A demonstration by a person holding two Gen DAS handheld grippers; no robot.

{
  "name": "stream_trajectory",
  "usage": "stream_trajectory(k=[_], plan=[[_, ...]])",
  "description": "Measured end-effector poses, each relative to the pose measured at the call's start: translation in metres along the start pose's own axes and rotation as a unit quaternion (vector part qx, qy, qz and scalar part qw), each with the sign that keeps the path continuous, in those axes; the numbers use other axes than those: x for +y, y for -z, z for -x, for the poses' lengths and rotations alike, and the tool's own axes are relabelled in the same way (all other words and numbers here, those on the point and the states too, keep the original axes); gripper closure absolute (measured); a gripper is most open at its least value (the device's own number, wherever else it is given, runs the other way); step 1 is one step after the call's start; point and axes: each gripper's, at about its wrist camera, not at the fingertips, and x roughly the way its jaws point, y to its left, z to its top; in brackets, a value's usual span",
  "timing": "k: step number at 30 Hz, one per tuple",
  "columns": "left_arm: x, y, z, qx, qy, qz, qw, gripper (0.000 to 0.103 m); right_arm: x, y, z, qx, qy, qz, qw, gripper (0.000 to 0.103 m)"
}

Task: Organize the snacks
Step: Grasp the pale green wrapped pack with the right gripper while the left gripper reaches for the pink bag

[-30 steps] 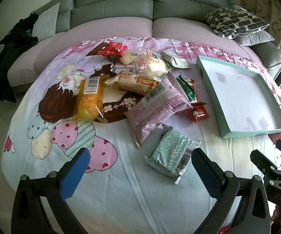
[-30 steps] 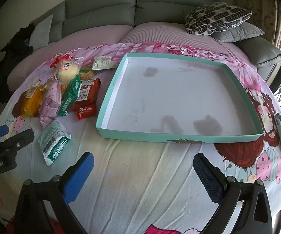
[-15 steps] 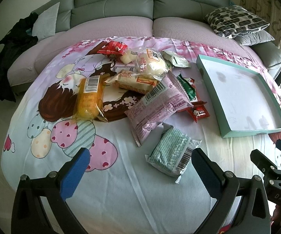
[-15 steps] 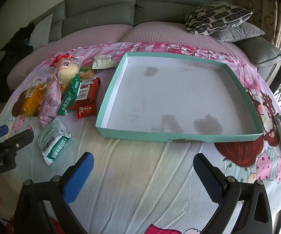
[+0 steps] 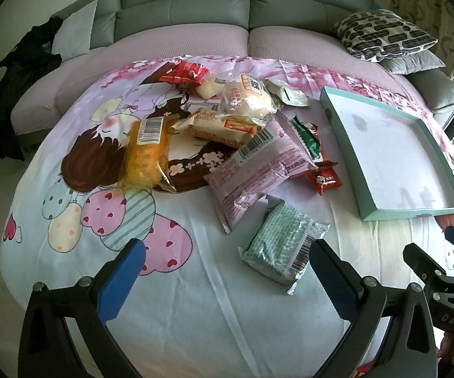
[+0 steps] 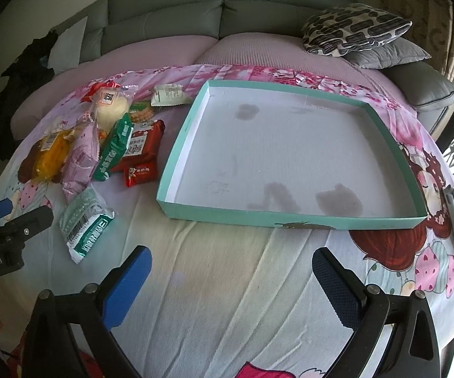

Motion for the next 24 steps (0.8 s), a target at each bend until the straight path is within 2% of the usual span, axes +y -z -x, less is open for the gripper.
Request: stream_trajectory(k=[6,18,24], plan=[[0.008,-0.001,-0.002,0.004,-0.002,0.005,1.0,0.0,0.011,-0.004,-0.001,0.002,-0.018,0.016,1.0,0.0],[0.051,-0.003,-0.011,0.012,-0.026,0.038,0.9989,0.0,0.084,-0.017,-0.013,0.01,-0.098,0.084,0.992,0.0],[0.068,-0.001,-0.02,0.018,-0.022,0.048,0.9984,0.0,0.109,-0.017,-0.027,0.02,-0.11,0.117,0.987,0.0]])
